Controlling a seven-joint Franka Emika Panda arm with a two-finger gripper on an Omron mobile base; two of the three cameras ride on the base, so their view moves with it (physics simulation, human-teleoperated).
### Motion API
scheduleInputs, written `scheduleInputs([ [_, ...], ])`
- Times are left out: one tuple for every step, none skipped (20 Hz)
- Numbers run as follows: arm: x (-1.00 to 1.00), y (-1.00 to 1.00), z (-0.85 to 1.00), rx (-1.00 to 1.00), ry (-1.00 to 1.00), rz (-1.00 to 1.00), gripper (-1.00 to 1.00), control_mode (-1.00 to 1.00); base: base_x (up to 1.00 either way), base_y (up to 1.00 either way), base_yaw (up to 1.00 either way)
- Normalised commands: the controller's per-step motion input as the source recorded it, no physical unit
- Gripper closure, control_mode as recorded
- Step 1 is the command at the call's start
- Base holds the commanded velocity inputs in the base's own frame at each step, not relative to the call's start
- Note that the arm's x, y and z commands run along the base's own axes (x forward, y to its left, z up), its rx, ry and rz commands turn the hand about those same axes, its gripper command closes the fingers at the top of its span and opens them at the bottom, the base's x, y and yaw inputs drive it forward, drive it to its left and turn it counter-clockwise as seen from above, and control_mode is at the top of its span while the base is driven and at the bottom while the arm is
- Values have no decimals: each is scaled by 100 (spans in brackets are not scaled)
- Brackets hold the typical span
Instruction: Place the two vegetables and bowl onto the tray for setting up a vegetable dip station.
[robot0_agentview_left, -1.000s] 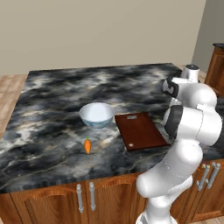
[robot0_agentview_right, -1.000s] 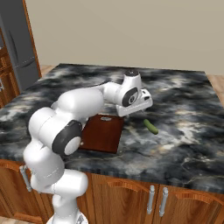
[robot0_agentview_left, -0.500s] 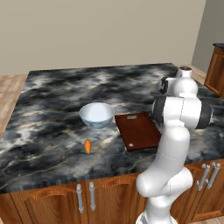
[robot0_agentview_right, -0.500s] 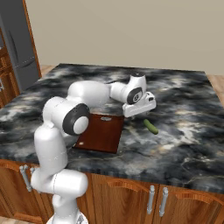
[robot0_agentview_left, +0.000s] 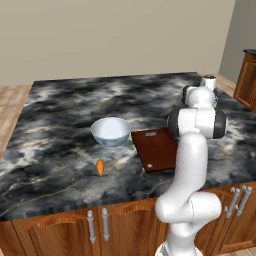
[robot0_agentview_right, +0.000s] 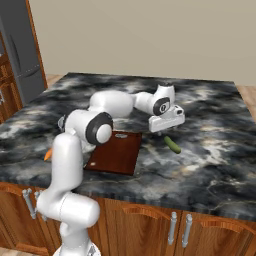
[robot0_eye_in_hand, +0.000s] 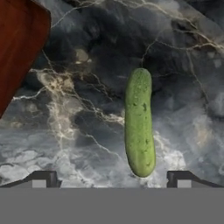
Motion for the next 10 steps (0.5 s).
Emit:
scheduleInputs([
  [39,-21,-29,0,8,0,-100,-100,0,0,0],
  [39,-20,-30,0,9,0,-100,-100,0,0,0],
  [41,-13,-41,0,4,0,-100,-100,0,0,0],
  [38,-9,-44,0,4,0,-100,-100,0,0,0],
  [38,-5,-46,0,4,0,-100,-100,0,0,0],
  [40,0,-43,0,5,0,-100,-100,0,0,0],
  [38,-4,-49,0,5,0,-100,-100,0,0,0],
  [36,-9,-48,0,5,0,-100,-100,0,0,0],
  [41,-7,-41,0,6,0,-100,-100,0,0,0],
  [39,-9,-37,0,5,0,-100,-100,0,0,0],
])
